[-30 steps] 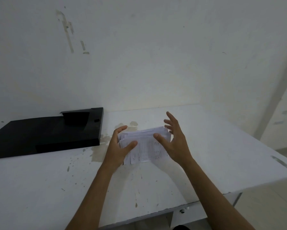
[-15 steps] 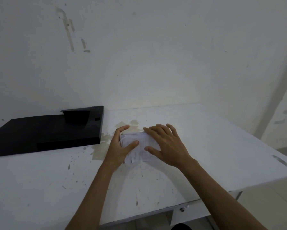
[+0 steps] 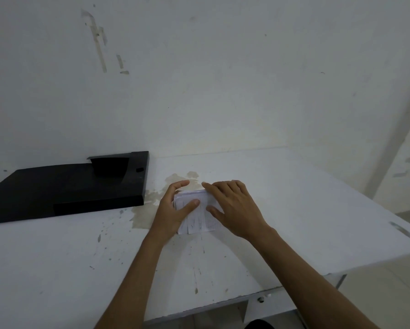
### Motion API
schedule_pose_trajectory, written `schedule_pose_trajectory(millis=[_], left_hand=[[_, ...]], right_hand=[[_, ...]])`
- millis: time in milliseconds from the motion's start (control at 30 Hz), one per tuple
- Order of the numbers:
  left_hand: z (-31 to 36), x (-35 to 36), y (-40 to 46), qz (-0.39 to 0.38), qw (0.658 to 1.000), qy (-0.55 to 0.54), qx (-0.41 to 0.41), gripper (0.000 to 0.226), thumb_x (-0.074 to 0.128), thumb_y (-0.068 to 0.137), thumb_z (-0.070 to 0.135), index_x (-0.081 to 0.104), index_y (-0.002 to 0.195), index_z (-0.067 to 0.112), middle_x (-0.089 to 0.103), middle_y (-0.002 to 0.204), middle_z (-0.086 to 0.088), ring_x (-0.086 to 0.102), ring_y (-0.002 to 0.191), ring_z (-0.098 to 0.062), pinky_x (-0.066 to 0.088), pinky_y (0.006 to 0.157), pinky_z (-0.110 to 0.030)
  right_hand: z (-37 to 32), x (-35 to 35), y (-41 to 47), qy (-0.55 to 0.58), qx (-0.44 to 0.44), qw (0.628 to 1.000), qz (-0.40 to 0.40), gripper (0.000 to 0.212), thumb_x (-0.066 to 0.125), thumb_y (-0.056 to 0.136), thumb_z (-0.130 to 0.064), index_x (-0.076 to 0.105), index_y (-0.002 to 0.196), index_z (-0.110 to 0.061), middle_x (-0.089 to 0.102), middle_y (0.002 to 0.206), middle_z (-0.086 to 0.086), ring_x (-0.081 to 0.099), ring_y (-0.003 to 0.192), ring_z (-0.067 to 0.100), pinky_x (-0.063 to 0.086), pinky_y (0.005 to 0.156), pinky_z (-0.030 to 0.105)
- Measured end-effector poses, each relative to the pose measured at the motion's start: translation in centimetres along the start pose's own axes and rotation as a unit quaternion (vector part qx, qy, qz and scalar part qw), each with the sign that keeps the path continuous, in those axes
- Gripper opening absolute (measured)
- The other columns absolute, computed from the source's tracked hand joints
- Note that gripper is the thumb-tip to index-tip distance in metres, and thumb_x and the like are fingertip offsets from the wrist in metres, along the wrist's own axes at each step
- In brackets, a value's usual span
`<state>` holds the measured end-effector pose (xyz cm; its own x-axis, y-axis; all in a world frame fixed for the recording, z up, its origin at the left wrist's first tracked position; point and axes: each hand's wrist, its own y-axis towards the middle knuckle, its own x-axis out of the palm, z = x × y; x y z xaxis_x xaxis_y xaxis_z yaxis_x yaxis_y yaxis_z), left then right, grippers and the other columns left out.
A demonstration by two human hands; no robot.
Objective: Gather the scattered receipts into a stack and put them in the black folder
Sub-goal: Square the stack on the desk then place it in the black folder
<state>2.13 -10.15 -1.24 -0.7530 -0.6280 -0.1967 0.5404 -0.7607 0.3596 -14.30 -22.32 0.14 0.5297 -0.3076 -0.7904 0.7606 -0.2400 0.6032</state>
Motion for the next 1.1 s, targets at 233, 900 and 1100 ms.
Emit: schedule_pose_trajectory(millis=[233, 900, 1100], left_hand=[[1.5, 0.3, 0.5, 0.037, 0.999, 0.028, 0.022, 0.028, 0.073, 0.085, 0.033, 0.056, 0.106, 0.040, 0.062, 0.107, 0.017, 0.064, 0.095, -0.011, 0.052, 0.068, -0.009], [0.9, 2.8, -0.7, 0.007, 0.999, -0.003, -0.036, 0.042, 0.061, 0.096, 0.033, 0.047, 0.136, 0.028, 0.063, 0.128, 0.004, 0.061, 0.116, -0.015, 0.056, 0.094, -0.035], [2.3, 2.6, -0.2, -0.003, 0.998, -0.033, -0.044, 0.040, 0.060, 0.095, 0.039, 0.050, 0.133, 0.029, 0.066, 0.124, 0.004, 0.066, 0.113, -0.017, 0.060, 0.088, -0.039]], right_hand=[[0.1, -1.9, 2.2, 0.045, 0.019, 0.998, -0.033, 0.023, 0.063, 0.095, -0.037, 0.063, 0.113, -0.022, 0.066, 0.101, -0.002, 0.065, 0.081, 0.021, 0.051, 0.073, 0.033], [-1.1, 1.1, -0.1, 0.573, 0.289, 0.767, -0.008, 0.051, 0.059, 0.100, -0.032, 0.032, 0.142, -0.023, 0.049, 0.137, -0.003, 0.051, 0.132, 0.019, 0.052, 0.085, 0.012], [-1.6, -4.5, 2.8, 0.170, 0.132, 0.963, 0.163, 0.065, 0.040, 0.100, -0.054, 0.024, 0.158, -0.028, 0.028, 0.163, -0.001, 0.025, 0.151, 0.016, 0.018, 0.121, 0.035]])
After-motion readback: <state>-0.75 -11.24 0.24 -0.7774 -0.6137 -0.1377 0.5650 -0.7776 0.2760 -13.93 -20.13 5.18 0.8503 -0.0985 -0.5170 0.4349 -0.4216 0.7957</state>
